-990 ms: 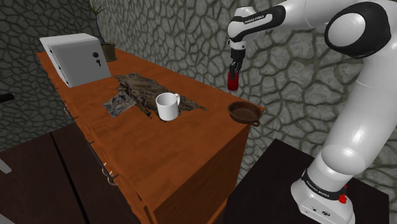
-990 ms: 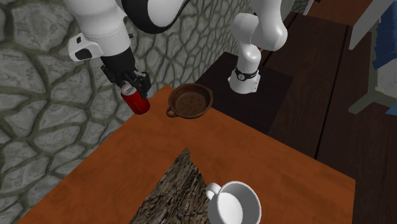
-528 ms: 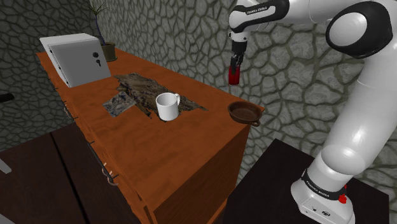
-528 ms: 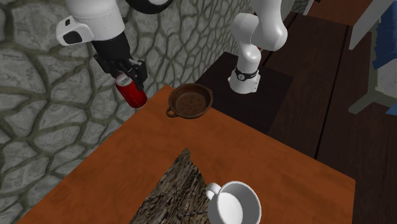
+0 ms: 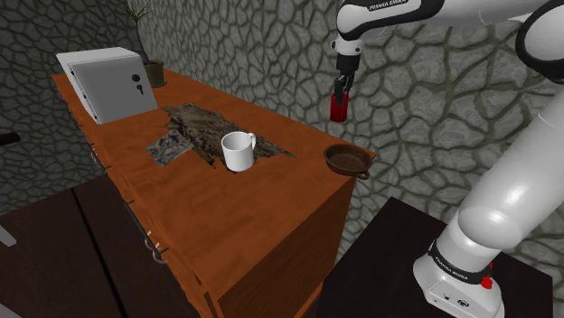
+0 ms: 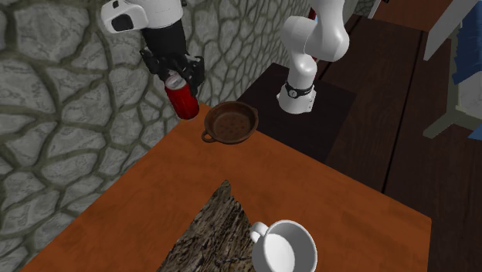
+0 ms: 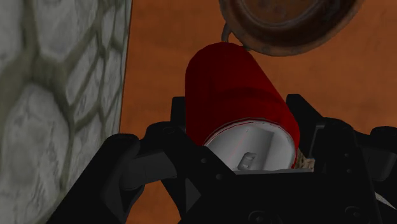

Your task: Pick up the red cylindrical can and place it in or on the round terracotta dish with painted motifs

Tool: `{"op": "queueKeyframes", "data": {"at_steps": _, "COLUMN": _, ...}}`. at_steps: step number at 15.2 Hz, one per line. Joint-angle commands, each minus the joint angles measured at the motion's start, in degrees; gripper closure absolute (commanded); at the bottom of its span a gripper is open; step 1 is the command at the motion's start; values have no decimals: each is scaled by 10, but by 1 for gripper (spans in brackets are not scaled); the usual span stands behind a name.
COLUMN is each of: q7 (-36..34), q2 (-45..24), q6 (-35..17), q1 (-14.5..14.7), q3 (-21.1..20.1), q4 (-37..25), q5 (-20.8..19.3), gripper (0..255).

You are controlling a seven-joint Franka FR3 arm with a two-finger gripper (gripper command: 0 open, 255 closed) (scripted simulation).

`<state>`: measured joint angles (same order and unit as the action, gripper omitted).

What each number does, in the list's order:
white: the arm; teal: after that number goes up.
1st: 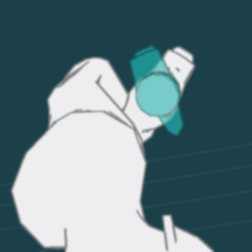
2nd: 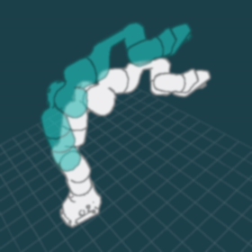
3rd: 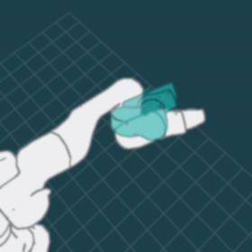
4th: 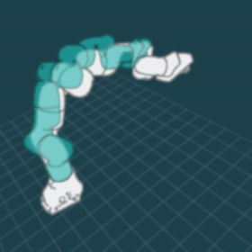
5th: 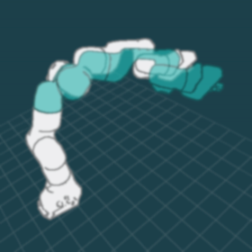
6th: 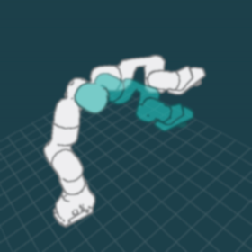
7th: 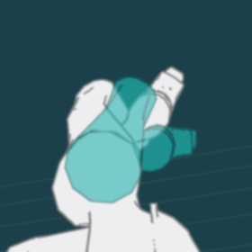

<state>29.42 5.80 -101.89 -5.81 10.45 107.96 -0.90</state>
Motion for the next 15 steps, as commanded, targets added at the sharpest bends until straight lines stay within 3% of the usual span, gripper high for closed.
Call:
{"op": "queueKeyframes", "data": {"at_steps": 1, "q7": -17, "q2": 47, "q6": -1, "q1": 6, "q3": -9, "q4": 47, "q5": -7, "gripper": 255}}
{"op": "queueKeyframes", "data": {"at_steps": 8, "q7": -72, "q2": 201, "q6": 27, "q1": 18, "q3": -46, "q4": 173, "q5": -15, "gripper": 255}}
{"op": "queueKeyframes", "data": {"at_steps": 15, "q7": -72, "q2": 201, "q6": -27, "q1": 17, "q3": -45, "q4": 227, "q5": -16, "gripper": 255}}
